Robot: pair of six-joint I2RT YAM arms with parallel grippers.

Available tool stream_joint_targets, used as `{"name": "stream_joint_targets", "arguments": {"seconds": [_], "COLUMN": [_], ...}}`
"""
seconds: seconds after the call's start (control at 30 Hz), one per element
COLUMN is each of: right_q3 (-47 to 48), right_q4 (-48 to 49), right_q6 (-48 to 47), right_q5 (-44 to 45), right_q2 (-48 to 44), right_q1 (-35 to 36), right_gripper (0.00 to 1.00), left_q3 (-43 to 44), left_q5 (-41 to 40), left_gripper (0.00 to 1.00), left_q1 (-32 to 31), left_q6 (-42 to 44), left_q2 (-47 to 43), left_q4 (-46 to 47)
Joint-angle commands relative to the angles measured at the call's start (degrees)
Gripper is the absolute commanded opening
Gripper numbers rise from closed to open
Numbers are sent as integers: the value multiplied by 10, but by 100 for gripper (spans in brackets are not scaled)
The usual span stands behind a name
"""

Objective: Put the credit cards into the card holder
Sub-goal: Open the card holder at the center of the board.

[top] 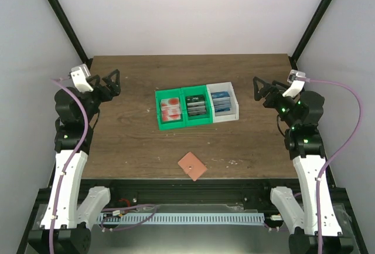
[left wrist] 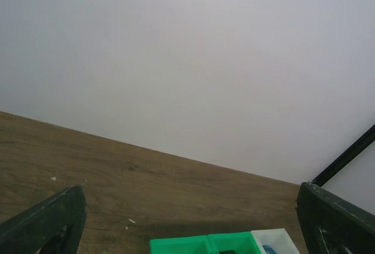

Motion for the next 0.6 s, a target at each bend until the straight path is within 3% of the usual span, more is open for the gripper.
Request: {"name": "stream_joint_targets", "arguments": {"seconds": [0.0,0.2,0.33,0.47,0.57], "right_q3": [23,23,1,-26,-53], "right_q4": [21,24,45,66,73], "right_q6": [32,27,32,64,74], "right_q5": [-28,-135,-220,-294,-300], "right_q2": [-7,12,20,45,55], "right_q1": [-9,-11,-12,-6,29], "right_gripper": [99,100,100,100,100], "left_q3": [18,15,-23,-87,-115], "left_q5": [-4,29,139,270,277], "left_gripper": [100,100,100,97,95], "left_q1": [-7,-19,-41,-80,-138], "left_q6": [-13,-7,-2,-69,-97], "left_q2": [-5,-8,-8,7,31], "left_q4": [-16,-23,24,114,130]}}
